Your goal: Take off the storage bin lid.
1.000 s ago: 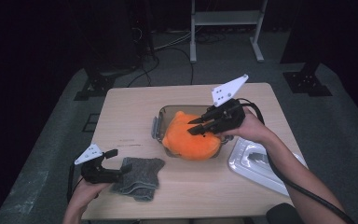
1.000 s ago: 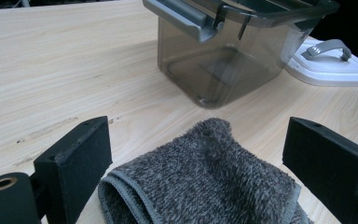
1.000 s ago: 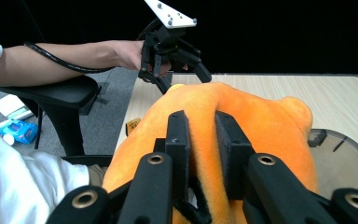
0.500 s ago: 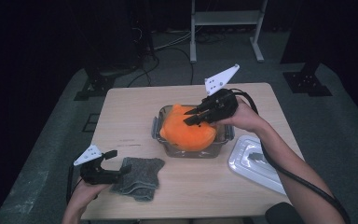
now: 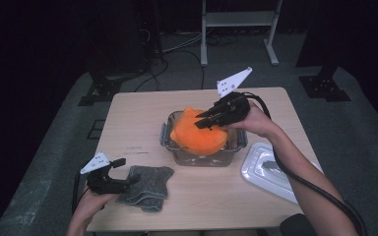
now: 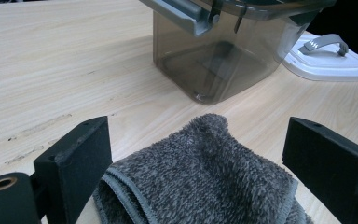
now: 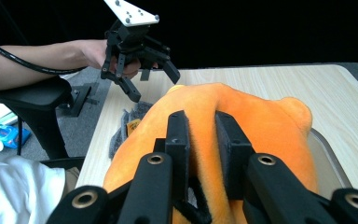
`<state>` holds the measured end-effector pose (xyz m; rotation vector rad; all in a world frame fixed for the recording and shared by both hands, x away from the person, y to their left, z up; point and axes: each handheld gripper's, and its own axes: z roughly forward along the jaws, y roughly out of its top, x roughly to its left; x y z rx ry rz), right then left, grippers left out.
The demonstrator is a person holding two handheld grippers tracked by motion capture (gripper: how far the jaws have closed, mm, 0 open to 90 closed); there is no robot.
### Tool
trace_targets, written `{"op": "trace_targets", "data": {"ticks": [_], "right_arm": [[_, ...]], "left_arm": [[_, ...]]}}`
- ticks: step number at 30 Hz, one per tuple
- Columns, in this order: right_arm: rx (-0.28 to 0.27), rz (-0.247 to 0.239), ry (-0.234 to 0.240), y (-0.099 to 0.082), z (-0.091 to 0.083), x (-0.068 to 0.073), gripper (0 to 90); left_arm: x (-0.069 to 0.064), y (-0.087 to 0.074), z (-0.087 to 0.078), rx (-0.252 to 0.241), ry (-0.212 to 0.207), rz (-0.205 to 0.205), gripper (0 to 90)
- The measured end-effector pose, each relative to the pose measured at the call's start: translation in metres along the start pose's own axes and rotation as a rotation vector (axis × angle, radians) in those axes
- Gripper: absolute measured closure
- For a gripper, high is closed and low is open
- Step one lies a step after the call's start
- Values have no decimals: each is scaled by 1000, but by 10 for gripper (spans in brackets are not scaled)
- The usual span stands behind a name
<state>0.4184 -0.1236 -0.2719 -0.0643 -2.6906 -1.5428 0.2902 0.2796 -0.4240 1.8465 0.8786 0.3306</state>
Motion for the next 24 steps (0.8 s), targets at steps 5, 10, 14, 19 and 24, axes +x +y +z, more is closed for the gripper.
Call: {"op": "trace_targets", "data": {"ticks": [5,10,14,19,24], "right_arm": [[2,5,-8,-3,-1,-1,763],[0,11,-6,-5,-3,-1,763],[3,14,-6,-5,-1,-3,762],[7,12,0,-6,1,-4,762],[9,19,-5,-6,-1,-6,762]], "left_arm": [[-2,3,0,-7,-4,13,71],[-3,0,3,7,-10,11,71],[-4,1,2,8,-6,16,71],[-4,1,5,16,-16,16,71],[-6,1,7,20,-23,15,71]]}}
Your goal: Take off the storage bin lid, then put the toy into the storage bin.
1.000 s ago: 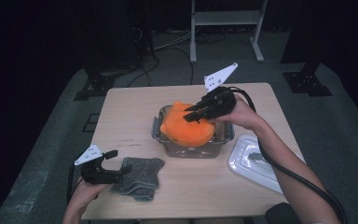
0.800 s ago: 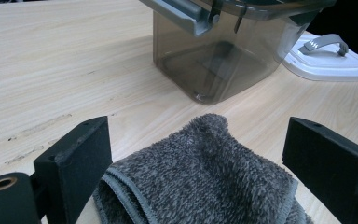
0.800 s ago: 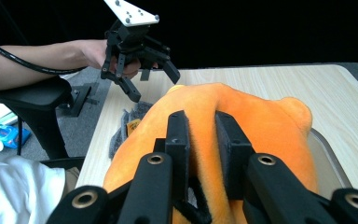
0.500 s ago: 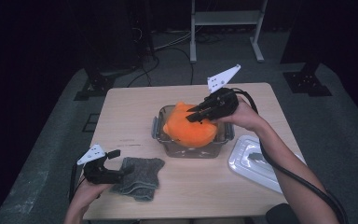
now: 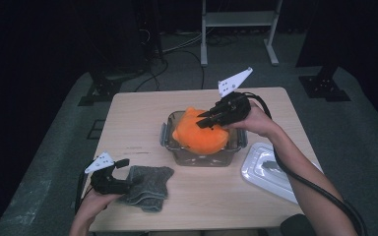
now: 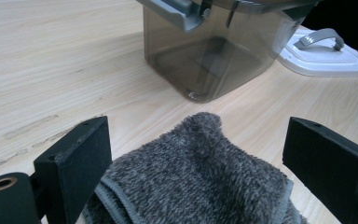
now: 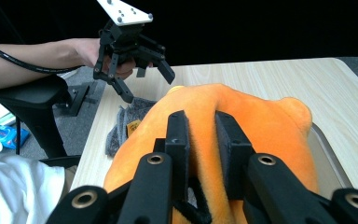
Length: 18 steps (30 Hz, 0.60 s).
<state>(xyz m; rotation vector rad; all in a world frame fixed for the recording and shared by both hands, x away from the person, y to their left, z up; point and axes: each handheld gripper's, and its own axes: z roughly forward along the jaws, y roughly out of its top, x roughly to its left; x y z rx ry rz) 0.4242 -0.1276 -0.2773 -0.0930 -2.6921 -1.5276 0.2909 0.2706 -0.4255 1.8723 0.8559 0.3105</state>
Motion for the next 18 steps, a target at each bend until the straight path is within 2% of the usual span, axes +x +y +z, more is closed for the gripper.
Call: {"op": "trace_targets", "data": {"ticks": [6,12,14,18], "right_arm": [[5,6,-5,-2,-1,-2,762],[1,11,-10,-4,-2,-6,762],[3,10,-13,-3,-2,-8,762],[1,15,-11,-2,-1,-13,761]], "left_arm": [[-2,0,2,8,-6,11,71],[-2,2,2,-5,-13,9,71],[-2,1,3,7,-12,14,71],[0,-1,2,6,-9,5,71]]}}
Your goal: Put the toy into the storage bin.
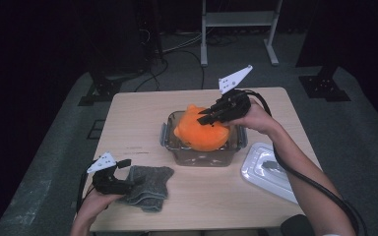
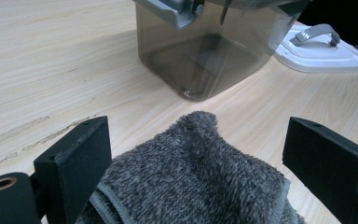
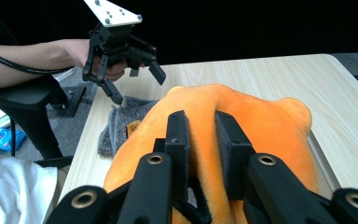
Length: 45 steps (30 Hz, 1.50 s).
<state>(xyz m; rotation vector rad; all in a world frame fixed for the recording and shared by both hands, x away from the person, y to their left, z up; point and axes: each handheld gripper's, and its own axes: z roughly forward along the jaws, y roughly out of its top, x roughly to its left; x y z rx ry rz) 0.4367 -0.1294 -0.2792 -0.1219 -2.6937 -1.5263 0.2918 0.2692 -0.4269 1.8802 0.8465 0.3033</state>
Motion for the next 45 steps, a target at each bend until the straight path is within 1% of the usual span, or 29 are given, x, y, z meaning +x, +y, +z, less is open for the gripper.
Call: {"op": "trace_targets", "data": {"ticks": [3,5,6,10,17,21,26,30,32,36,45], "right_arm": [[-1,-3,0,0,1,-4,761],[11,6,-3,-1,3,-6,761],[13,0,-4,-2,4,-8,761],[13,17,-3,-6,7,-16,761],[26,25,-2,-11,12,-26,761],[34,36,-6,-14,16,-33,761],[51,45,-7,-19,21,-37,761],[74,57,-16,-23,26,-41,760],[89,56,-20,-26,28,-43,760],[101,63,-15,-30,33,-46,759],[131,65,-8,-33,43,-45,757]], "left_arm": [[1,0,-2,-10,3,-9,71],[1,0,-3,-9,3,-5,71],[1,0,-3,-9,3,-4,71],[0,1,-3,-13,-1,-5,71],[1,1,0,-8,-7,-9,71],[1,1,-2,-12,-6,-4,71],[1,1,-2,-14,-7,-5,71],[1,1,-2,-12,-9,-5,71],[1,1,-2,-15,-8,-7,71],[1,0,-3,-14,-6,-9,71],[1,0,-5,-20,-5,-13,71]]}}
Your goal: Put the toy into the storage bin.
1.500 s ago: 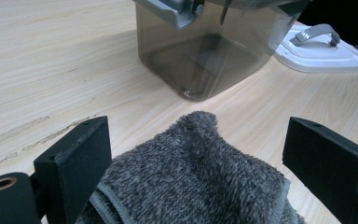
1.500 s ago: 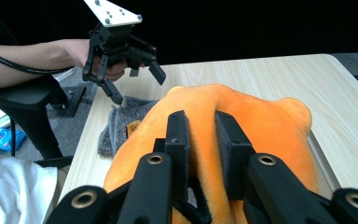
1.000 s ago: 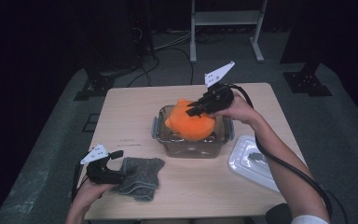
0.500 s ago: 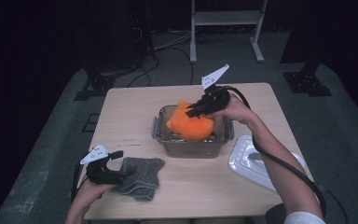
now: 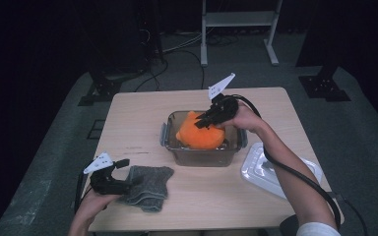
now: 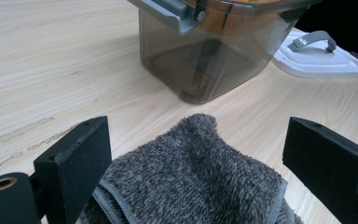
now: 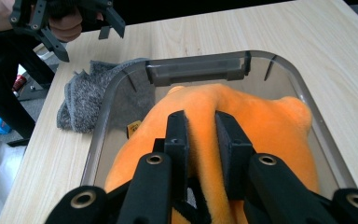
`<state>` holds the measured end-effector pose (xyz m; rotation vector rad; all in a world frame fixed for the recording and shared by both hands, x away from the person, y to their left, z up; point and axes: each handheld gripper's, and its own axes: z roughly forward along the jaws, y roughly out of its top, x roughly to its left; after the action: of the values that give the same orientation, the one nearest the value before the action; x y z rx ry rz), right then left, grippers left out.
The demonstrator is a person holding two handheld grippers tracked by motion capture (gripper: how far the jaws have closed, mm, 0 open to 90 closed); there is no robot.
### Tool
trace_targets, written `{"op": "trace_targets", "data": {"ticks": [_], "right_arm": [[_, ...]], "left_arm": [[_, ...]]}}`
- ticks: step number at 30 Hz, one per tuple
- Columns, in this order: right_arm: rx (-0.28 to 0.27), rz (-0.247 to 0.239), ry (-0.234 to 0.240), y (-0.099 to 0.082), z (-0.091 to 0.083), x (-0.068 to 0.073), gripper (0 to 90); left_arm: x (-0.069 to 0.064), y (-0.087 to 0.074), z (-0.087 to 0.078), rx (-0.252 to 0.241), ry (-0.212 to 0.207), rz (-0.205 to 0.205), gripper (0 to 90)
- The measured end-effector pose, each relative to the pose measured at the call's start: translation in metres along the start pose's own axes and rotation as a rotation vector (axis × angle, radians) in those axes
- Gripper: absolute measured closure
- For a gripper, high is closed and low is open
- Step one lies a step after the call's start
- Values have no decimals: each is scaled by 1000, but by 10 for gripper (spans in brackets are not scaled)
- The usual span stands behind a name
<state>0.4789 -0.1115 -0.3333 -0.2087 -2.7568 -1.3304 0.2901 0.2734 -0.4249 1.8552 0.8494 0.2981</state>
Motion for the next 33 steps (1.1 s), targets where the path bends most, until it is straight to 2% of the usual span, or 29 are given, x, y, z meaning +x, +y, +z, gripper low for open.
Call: {"op": "trace_targets", "data": {"ticks": [18,33], "right_arm": [[67,8,12,-3,22,0,738],[78,10,1,-2,23,2,687]], "left_arm": [[0,0,-1,3,-1,2,71],[0,1,-1,0,-1,5,71]]}}
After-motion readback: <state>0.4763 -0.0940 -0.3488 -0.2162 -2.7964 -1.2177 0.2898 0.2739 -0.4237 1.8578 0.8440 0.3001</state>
